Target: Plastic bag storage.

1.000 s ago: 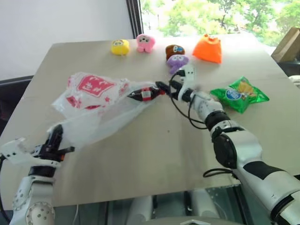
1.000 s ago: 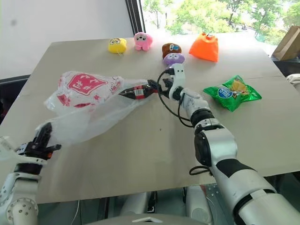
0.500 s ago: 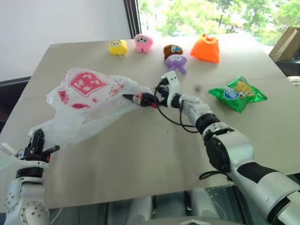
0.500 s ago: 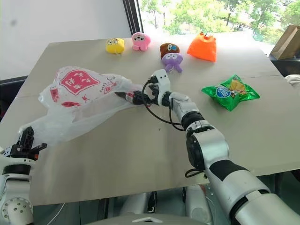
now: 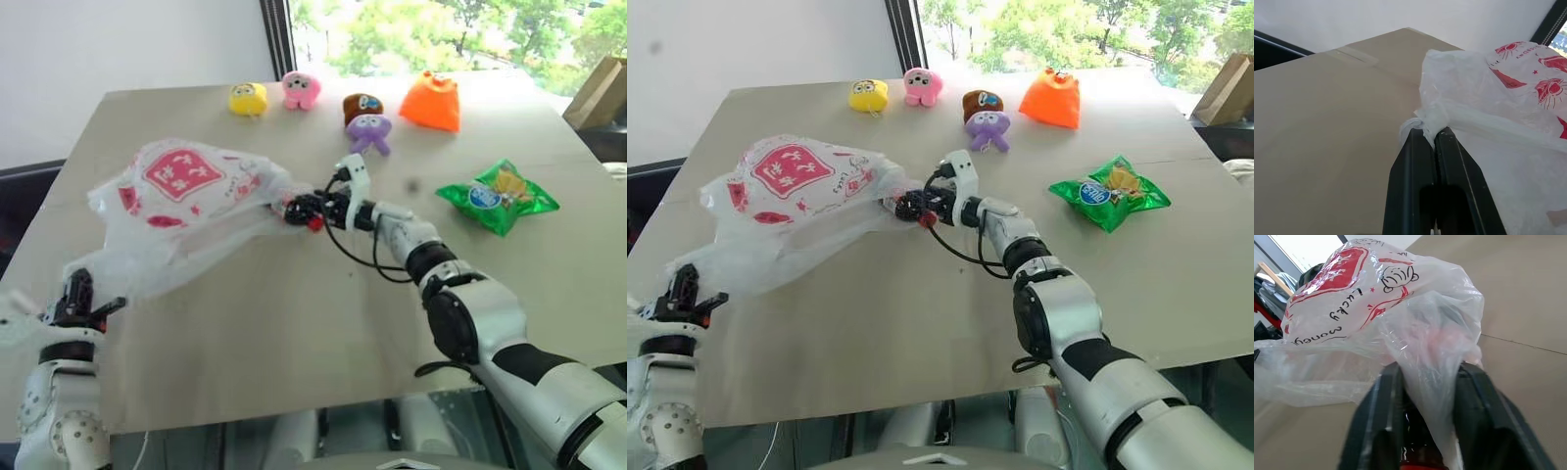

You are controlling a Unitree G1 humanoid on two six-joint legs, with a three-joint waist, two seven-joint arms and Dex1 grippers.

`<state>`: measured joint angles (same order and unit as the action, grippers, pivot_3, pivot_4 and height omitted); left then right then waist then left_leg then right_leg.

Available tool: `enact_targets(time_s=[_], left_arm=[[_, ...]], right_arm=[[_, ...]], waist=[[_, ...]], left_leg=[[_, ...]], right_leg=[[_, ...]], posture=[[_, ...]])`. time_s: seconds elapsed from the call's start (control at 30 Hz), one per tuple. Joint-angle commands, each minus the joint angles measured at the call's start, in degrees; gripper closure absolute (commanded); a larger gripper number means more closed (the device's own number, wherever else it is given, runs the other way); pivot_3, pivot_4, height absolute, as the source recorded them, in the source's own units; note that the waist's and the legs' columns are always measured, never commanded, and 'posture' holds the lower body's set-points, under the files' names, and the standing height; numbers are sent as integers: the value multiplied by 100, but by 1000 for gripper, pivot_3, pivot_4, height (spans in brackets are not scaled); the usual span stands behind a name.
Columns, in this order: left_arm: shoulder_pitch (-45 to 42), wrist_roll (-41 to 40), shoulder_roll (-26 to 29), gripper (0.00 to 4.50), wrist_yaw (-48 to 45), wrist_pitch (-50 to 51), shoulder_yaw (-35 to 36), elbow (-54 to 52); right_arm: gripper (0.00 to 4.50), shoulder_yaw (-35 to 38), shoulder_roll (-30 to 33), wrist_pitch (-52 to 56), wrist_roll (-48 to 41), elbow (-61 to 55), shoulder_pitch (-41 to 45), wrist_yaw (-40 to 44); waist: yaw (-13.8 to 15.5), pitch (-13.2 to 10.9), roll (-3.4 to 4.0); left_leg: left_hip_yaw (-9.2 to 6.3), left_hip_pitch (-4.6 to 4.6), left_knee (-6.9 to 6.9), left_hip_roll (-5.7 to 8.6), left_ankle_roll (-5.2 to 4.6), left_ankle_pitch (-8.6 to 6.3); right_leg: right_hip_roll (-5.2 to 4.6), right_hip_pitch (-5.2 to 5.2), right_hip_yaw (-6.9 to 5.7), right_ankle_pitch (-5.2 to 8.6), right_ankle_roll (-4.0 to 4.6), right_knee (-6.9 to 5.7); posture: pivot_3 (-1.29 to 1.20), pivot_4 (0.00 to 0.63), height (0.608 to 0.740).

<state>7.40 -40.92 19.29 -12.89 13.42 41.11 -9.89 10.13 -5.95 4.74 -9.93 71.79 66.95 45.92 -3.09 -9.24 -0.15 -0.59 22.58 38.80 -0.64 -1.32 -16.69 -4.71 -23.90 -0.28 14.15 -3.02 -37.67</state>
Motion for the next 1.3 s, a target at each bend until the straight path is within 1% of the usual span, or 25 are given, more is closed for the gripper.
enact_targets(time_s=[0.03, 0.17, 0.33, 0.4, 0.53, 0.77, 0.93, 1.03, 1.13, 1.3], left_arm=[[-126, 92, 133, 4500, -94, 0, -273, -378], [-325, 144, 163, 4500, -73, 61, -524, -350], [-661, 217, 144, 4500, -83, 203, -975, -409], [-852, 213, 95, 4500, -67, 253, -1179, -445], [-1360, 121, -47, 4500, 0, 433, -1622, -556], [-2124, -157, -194, 4500, -126, 677, -2032, -607], [-2573, -552, -332, 4500, -201, 771, -2026, -581], [-2878, -852, -345, 4500, -280, 774, -1944, -573], [-3139, -1086, -290, 4500, -398, 707, -1811, -503], [-3437, -1214, -180, 4500, -537, 484, -1504, -243]], right_arm=[[4449, 108, -21, 144, -143, -114, -117, -42], [4449, 192, 54, 284, -288, -331, -177, 19], [4449, 565, 289, 889, -806, -770, -189, 53], [4449, 723, 459, 1207, -1045, -1095, -241, -2], [4449, 1064, 856, 2131, -1646, -2093, -414, -167], [4449, 1276, 1285, 3221, -2299, -3960, -961, -784], [4449, 1406, 1484, 3700, -2660, -4980, -1292, -1334], [4449, 1471, 1580, 3851, -2793, -5345, -1346, -1649], [4449, 1546, 1688, 3900, -2965, -5569, -1288, -1842], [4449, 1697, 1964, 3960, -3268, -5617, -1169, -1986]], waist=[[-1, 2, -3], [-23, 0, -1], [-9, 0, -1], [40, 0, -2], [150, -1, -3], [145, -1, -4], [148, -2, -4], [147, -2, -5], [144, -4, -7], [125, -5, -8]], left_leg=[[-1, 0, 0, 2, 0, 0], [1, 0, -8, 3, 1, 1], [2, 14, -16, 6, 6, 5], [2, 16, -16, 8, 6, 5], [0, 23, -15, 13, 5, 6], [6, 28, -14, 24, 3, 7], [13, 28, -12, 27, 2, 8], [13, 27, -10, 26, 2, 8], [12, 26, -6, 23, 2, 8], [15, 24, -4, 21, 1, 8]], right_leg=[[-1, 0, -1, 0, 0, -1], [-1, -2, 1, 0, 0, 2], [4, -16, -10, 0, -1, 5], [13, -16, -19, 0, -1, 5], [16, -17, -23, -1, -2, 7], [27, -17, -23, -1, -4, -5], [35, -17, -20, 0, -5, -5], [39, -16, -20, 0, -5, -6], [48, -16, -17, 0, -5, -5], [53, -16, -12, 0, -6, -4]], posture=[[0, 150, 740], [0, 150, 740], [0, 150, 740], [0, 150, 740], [0, 150, 740], [0, 150, 740], [0, 150, 740], [0, 150, 740], [0, 150, 740], [0, 150, 740]])
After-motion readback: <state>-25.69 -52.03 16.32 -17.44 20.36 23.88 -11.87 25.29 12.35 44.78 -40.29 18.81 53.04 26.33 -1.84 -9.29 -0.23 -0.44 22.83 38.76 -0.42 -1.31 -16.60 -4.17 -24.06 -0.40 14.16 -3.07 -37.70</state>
